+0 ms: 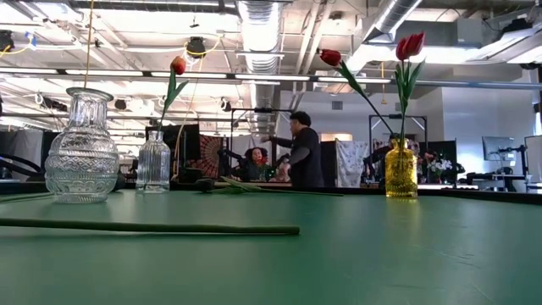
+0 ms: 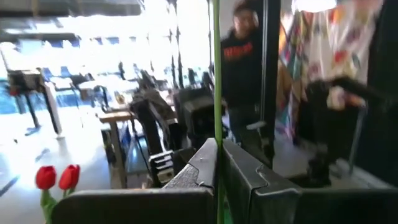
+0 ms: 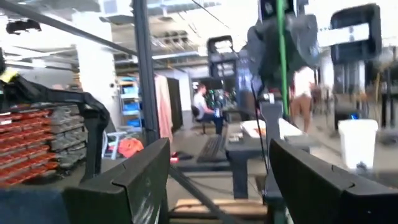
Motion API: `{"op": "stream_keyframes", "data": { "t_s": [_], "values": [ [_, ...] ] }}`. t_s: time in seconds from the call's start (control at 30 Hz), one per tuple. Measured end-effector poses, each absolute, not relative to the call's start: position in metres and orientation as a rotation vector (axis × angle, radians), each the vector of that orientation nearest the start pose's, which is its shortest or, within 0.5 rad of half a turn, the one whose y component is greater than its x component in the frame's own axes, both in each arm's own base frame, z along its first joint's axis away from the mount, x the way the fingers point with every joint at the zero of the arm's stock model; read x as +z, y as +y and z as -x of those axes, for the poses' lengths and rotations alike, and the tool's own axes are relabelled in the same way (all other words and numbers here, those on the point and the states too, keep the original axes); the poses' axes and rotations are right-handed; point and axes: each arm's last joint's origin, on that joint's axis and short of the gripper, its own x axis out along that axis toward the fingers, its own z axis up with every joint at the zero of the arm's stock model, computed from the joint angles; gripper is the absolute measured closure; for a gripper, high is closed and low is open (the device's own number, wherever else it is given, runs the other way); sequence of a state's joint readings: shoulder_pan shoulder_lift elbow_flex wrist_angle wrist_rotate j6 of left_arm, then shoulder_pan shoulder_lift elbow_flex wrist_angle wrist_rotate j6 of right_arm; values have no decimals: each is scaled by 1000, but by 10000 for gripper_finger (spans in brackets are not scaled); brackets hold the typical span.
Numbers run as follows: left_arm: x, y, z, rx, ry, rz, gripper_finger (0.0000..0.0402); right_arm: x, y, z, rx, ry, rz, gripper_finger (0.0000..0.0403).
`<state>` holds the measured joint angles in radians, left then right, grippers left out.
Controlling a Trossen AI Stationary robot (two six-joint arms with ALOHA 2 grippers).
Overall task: Sort flowers into vase by color
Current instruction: Put the top orange flower into the top transparent vase
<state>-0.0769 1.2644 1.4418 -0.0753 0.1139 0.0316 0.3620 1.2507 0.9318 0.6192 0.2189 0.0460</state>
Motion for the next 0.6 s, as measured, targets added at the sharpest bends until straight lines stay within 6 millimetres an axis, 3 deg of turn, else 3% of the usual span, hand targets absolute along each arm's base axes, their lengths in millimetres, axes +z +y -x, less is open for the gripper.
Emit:
{"op": "stream_keyframes", "data": {
  "t_s": [0.13,0.3,0.6],
  "values": [
    [438,-24,-245,-135,-228,91,401,360,93,-276,149,-375,-37,104],
    [406,-24,-237,-105,-340,227,401,370,90,-288,126,-414,-53,104],
    [374,-33,-252,-5,-250,314,401,391,77,-324,43,-409,13,104]
  ]
}}
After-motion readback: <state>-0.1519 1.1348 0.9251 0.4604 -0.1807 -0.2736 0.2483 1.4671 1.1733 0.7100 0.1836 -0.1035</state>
